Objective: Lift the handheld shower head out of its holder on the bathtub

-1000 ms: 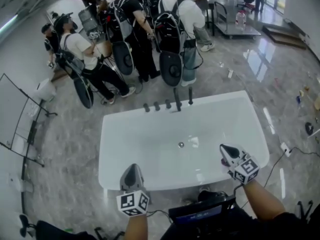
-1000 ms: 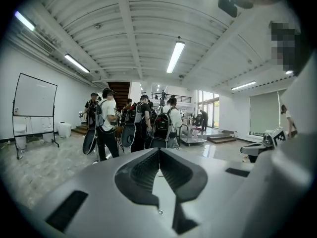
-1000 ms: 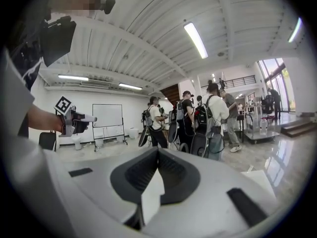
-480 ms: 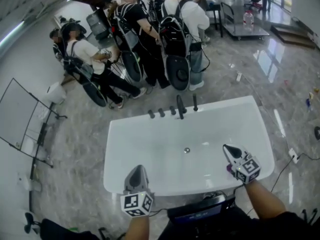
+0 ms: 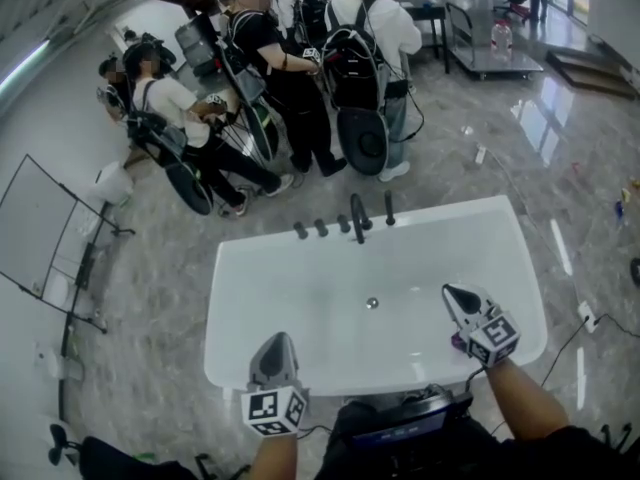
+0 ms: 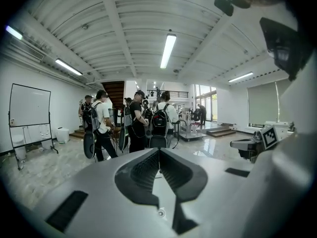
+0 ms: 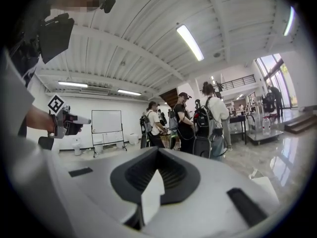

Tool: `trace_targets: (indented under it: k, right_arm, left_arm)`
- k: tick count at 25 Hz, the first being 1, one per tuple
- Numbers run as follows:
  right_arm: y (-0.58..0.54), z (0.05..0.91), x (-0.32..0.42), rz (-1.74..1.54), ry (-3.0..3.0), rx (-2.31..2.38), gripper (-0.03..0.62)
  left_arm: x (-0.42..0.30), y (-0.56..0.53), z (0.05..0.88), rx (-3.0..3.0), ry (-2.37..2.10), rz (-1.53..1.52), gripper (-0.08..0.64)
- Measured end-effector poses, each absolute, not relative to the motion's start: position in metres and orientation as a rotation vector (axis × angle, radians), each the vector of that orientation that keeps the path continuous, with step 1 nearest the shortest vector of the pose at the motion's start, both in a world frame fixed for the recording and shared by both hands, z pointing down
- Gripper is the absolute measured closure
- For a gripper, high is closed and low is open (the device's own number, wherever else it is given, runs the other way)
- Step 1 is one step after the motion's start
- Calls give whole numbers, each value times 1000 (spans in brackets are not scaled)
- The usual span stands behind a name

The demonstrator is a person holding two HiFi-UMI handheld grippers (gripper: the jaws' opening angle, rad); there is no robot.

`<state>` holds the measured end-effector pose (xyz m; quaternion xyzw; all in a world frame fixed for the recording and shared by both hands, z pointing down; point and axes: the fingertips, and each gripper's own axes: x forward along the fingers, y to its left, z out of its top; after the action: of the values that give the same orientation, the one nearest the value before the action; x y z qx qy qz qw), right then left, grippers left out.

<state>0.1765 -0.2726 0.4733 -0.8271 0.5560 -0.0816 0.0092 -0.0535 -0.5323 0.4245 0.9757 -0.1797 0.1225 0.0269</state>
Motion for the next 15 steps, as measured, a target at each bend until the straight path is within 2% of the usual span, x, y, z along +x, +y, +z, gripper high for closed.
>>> trace_targets:
  k: [15]
  right_arm:
    - [-296, 479, 191, -195, 1563, -2657, 584]
  left_arm:
    - [-8, -577, 422, 3073, -407, 338, 545]
